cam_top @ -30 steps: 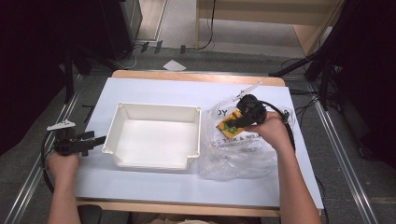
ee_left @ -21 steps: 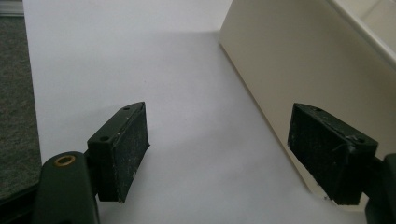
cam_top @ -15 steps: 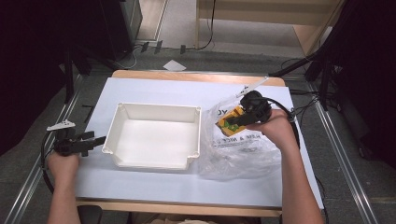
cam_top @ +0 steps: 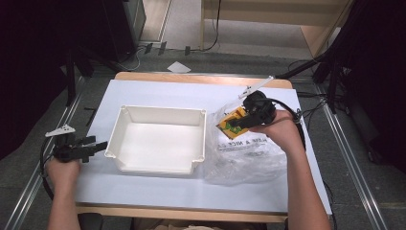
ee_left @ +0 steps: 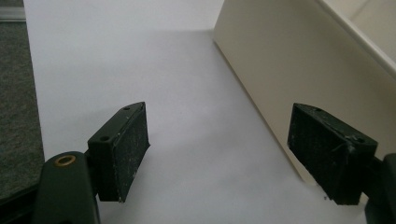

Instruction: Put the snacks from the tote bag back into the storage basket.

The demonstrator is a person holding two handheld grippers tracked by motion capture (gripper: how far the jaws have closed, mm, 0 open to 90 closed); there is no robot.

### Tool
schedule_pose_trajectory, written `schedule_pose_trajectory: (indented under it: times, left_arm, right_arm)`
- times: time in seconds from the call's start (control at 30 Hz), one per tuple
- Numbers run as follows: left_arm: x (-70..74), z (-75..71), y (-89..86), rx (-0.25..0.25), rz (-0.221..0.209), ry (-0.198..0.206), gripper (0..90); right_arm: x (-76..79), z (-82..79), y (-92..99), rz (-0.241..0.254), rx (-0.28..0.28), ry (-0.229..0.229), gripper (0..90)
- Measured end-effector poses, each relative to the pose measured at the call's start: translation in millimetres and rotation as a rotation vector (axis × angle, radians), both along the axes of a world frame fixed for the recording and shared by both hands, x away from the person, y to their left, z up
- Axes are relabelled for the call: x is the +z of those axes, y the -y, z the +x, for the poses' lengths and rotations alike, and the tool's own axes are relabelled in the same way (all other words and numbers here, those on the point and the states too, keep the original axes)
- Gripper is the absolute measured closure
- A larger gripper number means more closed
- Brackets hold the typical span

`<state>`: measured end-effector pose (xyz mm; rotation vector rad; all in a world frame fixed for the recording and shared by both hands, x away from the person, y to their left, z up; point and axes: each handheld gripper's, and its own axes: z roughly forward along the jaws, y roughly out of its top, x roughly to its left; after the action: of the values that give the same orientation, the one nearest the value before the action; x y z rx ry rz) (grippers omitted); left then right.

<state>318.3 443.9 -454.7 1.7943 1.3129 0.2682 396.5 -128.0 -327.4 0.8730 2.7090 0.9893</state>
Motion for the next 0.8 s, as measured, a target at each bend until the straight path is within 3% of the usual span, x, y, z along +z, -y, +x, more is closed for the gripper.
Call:
schedule_pose_trajectory:
  times: [0.8]
  left_arm:
    - [-1.6, -13.8, -6.1, 0.012, 0.008, -0.025, 22.7]
  right_arm:
    - [19.2, 5.3, -26.9, 0.027, 0.052, 0.035, 54.5]
